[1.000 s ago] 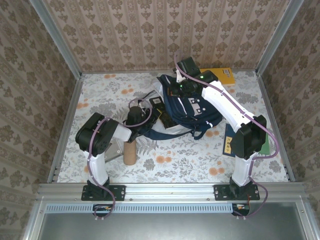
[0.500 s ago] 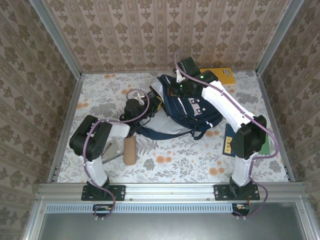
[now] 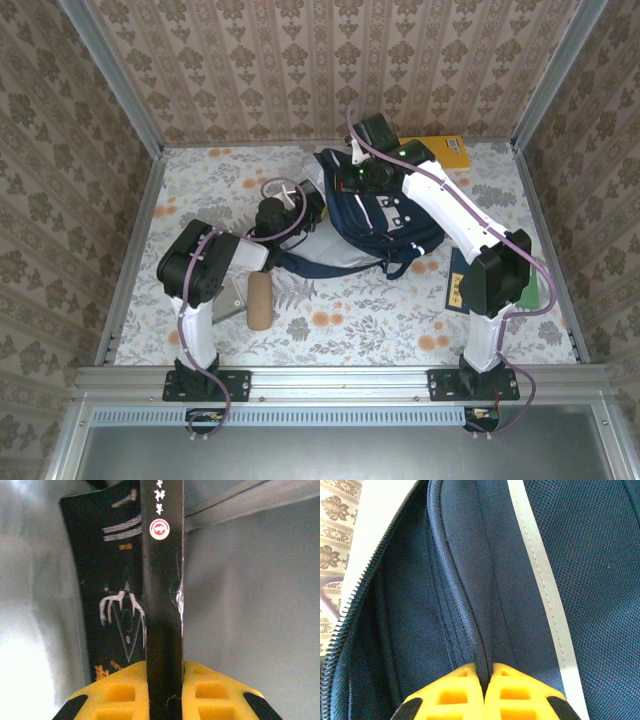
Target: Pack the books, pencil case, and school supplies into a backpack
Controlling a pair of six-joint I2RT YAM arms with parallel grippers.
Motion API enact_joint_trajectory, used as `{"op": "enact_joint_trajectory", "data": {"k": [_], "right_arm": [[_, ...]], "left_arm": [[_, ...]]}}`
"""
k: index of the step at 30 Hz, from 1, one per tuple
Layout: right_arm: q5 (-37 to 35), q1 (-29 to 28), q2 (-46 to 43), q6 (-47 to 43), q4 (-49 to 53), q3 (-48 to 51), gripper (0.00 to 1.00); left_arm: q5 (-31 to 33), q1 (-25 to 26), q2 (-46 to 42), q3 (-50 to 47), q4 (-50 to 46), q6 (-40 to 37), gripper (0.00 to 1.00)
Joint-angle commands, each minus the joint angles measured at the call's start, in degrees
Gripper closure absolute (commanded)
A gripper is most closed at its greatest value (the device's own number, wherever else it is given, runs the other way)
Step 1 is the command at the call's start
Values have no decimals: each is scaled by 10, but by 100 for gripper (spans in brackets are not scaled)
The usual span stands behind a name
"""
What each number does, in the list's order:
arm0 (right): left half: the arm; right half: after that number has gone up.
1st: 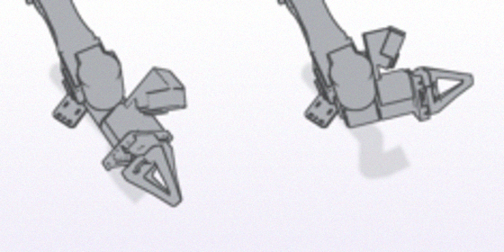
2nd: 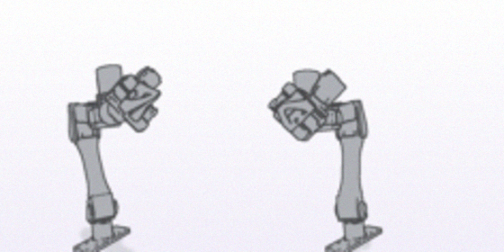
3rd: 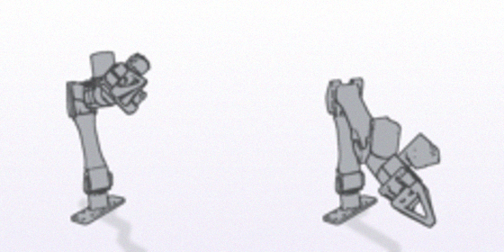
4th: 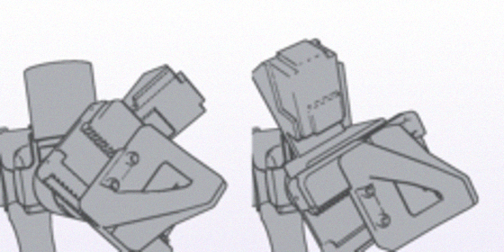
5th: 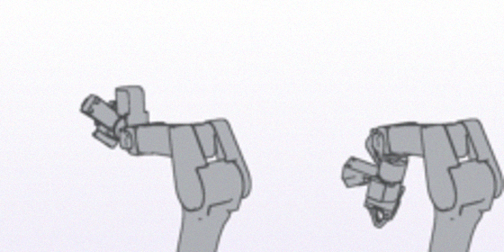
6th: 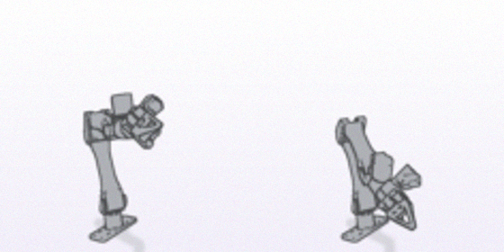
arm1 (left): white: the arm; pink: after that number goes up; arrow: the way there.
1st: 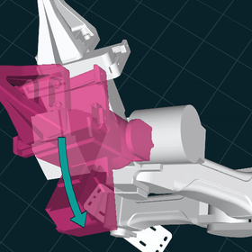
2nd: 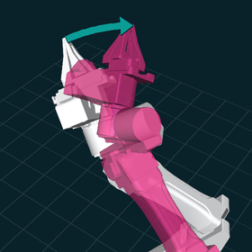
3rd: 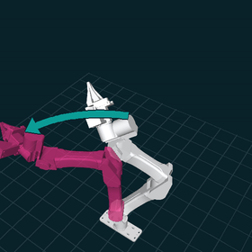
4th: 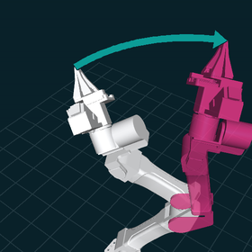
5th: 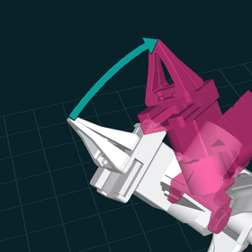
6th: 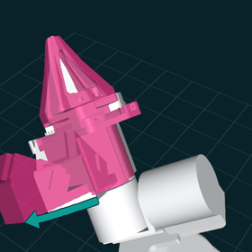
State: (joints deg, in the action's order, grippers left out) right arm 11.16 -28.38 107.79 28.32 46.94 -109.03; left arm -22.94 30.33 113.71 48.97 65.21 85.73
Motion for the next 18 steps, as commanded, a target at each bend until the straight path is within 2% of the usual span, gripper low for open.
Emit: {"op": "enact_joint_trajectory", "data": {"k": [1, 3, 11, 15, 18], "right_arm": [[13, -5, -2, -5, -6, -38, 100], [15, -4, -1, -5, -6, -41, 100], [26, -5, 11, -4, -5, -51, 100], [28, -7, 14, -6, -3, -49, 100], [25, -7, 16, -10, -2, -45, 100]], "left_arm": [[-4, 3, 14, -22, 46, -16, 100], [-3, 3, 22, -34, 27, -24, 100], [-5, 17, 25, 31, -173, -99, 100], [4, 27, 17, 64, -253, -124, 91], [16, 31, -3, 68, -304, -146, 69]]}}
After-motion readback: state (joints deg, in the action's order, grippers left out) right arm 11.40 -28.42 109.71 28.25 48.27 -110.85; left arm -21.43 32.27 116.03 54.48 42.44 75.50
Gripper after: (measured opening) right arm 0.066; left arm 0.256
